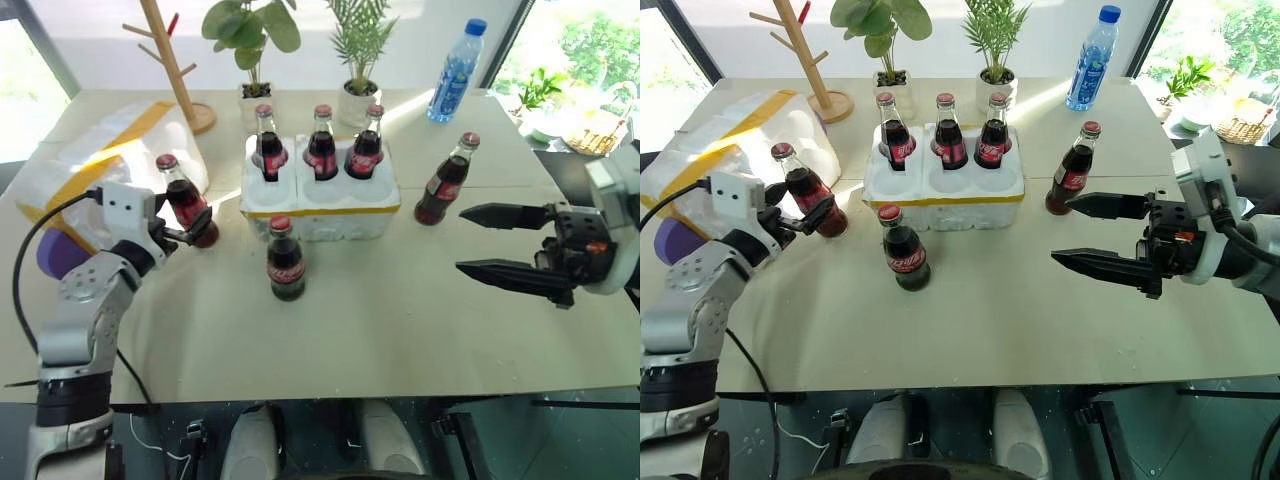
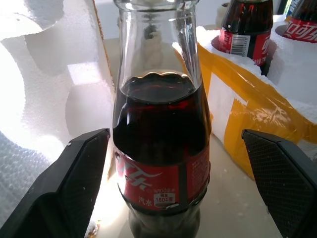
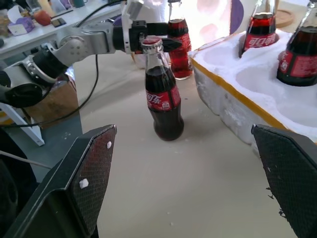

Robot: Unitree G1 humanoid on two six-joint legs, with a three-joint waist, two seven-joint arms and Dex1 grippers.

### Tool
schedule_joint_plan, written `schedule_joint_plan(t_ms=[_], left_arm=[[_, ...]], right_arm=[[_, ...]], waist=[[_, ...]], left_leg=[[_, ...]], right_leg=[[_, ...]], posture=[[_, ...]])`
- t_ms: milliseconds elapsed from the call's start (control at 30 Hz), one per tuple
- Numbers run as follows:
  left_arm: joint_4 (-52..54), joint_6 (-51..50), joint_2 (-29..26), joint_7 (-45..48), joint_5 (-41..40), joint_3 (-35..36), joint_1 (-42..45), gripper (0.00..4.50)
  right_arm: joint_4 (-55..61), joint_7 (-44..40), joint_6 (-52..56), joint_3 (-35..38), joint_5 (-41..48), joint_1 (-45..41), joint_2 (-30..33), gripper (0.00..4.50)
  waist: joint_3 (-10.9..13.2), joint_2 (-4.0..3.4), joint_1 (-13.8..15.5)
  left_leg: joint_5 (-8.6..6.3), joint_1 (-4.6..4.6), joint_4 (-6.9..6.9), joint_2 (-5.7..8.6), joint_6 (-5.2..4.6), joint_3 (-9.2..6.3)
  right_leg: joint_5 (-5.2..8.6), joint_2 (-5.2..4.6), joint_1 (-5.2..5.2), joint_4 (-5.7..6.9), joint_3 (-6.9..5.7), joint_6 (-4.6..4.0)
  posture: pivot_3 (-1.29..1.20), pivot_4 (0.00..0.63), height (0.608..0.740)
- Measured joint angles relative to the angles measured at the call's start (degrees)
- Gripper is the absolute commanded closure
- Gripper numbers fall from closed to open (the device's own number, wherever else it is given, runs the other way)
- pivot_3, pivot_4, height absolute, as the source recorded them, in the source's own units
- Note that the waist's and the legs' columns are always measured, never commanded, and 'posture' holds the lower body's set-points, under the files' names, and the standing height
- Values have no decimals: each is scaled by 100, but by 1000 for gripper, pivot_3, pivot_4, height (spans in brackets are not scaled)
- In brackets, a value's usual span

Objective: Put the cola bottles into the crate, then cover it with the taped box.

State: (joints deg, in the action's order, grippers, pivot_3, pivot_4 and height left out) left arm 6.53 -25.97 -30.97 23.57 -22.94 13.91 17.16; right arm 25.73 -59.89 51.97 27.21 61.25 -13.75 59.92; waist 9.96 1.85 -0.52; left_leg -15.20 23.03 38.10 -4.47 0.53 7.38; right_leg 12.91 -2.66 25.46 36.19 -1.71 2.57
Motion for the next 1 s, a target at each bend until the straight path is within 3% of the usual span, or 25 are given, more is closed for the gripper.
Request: schedule_joint_plan(t_ms=[200,300,367,500,600,733,833,1000], left_arm=[[-667,190,193,-2,250,-187,496,31],[-958,297,241,3,335,-188,598,839],[-1075,354,246,46,364,-190,660,1834],[-1028,283,198,183,354,-188,657,1799],[-667,-45,-158,625,189,-195,465,1799],[50,-736,-500,1270,-603,-123,403,1799],[378,-1345,-745,1577,-1318,-60,888,1799],[6,-1442,-783,1747,-1478,-135,2228,1799]], right_arm=[[71,230,2,-208,120,-191,-57,0],[122,305,5,-229,218,-220,-58,0],[122,355,8,-239,264,-232,-58,0],[124,426,7,-259,293,-247,-58,0],[124,490,3,-261,294,-245,-58,0],[138,554,-26,-259,280,-200,-63,0],[219,595,-84,-235,257,-58,-77,0],[261,680,-212,-165,189,100,-96,0]], waist=[[0,1,2],[0,1,-2],[0,0,-1],[1,2,3],[2,3,-16],[7,11,-3],[7,12,49],[7,12,122]], left_leg=[[0,0,2,1,0,-1],[0,1,2,0,-1,-2],[0,1,2,0,-1,-2],[0,3,4,0,-1,-2],[-1,8,4,-1,-3,-1],[-1,18,7,-3,-3,-5],[-1,22,15,0,-2,-10],[-1,19,17,8,-3,-10]], right_leg=[[-1,0,-1,0,-1,3],[-2,1,-1,0,-2,5],[-3,1,-1,1,-2,5],[-3,-2,-1,1,-3,6],[-3,-1,5,0,-3,7],[-4,0,10,1,-7,7],[-5,-1,9,2,-11,10],[-8,0,6,1,-10,15]], posture=[[0,150,740],[0,150,740],[0,150,740],[0,150,740],[0,150,740],[0,150,740],[0,150,740],[0,150,740]])
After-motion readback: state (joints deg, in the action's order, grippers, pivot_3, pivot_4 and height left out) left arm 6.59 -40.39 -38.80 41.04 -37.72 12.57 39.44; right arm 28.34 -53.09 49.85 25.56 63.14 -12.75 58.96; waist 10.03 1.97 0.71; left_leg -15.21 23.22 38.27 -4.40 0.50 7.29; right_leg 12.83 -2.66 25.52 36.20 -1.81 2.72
